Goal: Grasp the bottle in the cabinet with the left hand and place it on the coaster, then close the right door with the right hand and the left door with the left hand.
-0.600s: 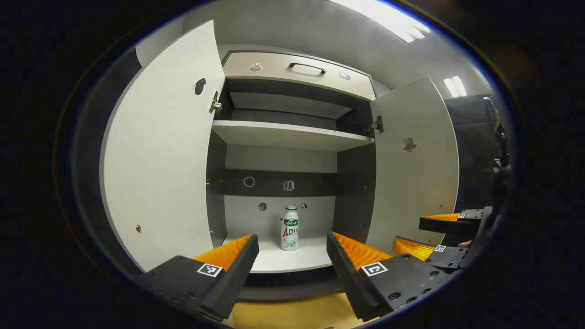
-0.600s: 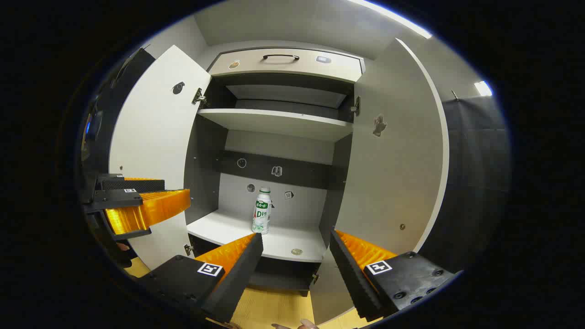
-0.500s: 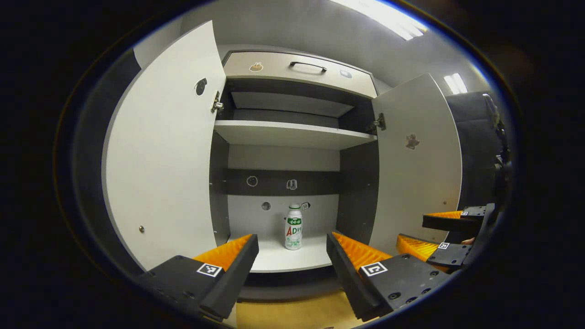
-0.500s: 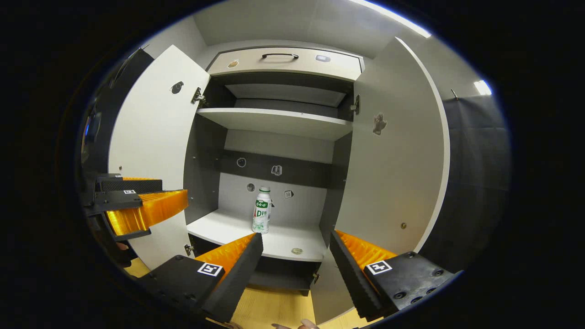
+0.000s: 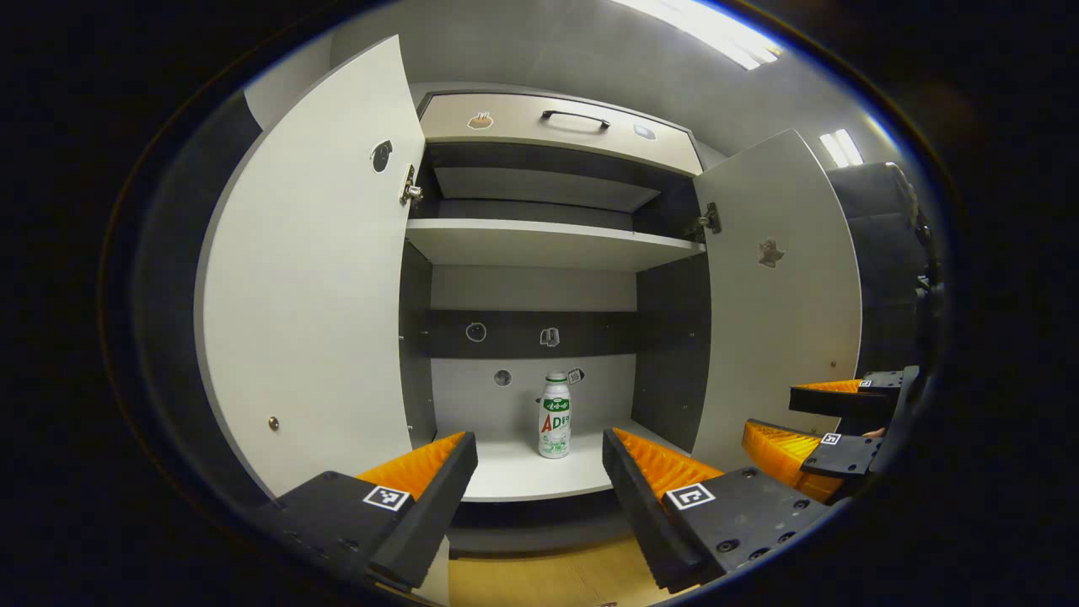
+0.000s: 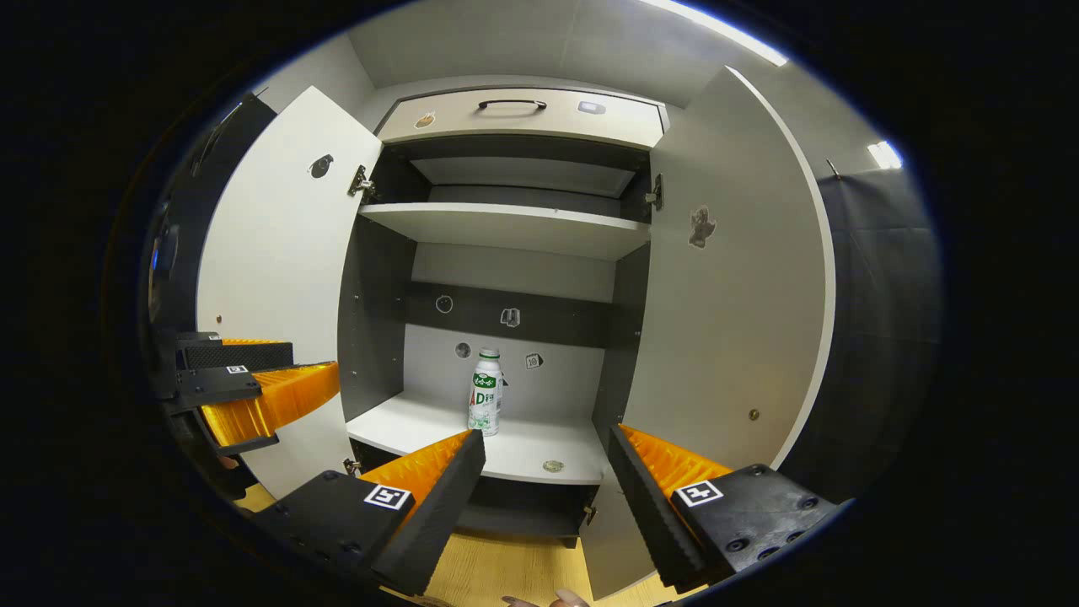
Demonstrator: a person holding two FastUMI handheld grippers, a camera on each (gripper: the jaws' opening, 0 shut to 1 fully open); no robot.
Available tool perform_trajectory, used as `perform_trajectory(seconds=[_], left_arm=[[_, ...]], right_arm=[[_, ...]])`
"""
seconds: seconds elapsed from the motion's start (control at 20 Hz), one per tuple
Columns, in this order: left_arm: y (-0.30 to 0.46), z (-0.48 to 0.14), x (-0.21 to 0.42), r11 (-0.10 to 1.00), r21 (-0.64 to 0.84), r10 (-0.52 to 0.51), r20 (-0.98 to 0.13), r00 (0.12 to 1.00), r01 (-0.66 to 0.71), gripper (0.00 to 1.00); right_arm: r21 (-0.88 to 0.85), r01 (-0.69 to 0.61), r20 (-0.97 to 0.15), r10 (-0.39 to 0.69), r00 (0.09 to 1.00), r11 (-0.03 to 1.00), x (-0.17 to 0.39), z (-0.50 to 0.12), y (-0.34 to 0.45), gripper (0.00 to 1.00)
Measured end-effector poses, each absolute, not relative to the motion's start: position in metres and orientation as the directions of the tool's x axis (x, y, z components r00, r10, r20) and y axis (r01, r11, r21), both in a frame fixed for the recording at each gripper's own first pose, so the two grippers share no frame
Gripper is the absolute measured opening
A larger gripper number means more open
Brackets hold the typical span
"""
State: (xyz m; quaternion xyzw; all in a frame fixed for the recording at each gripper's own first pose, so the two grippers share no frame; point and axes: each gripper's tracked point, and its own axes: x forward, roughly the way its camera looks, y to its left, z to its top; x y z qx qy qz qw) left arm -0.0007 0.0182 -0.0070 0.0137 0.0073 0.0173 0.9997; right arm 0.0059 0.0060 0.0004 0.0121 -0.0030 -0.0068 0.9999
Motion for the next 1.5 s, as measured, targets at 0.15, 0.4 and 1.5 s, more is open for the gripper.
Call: perform_trajectory(seconds=[0.15, 0.4, 1.5], left_arm=[[0.021, -0.009, 0.000, 0.999, 0.024, 0.031, -0.018, 0.999, -0.031, 0.94], [0.024, -0.012, 0.002, 1.000, 0.011, 0.008, -0.017, 1.000, -0.008, 0.94], [-0.004, -0.046, 0.178, 0.995, 0.023, -0.093, -0.016, 0.996, 0.093, 0.94]], right_arm=[[0.015, 0.016, 0.000, -0.016, 1.000, 1.000, 0.006, -0.001, 0.009, 0.98], [0.007, 0.022, 0.004, -0.022, 1.000, 1.000, 0.004, 0.000, 0.014, 0.98], [0.029, -0.064, 0.091, 0.061, 0.994, 0.998, 0.064, 0.000, 0.005, 0.98]])
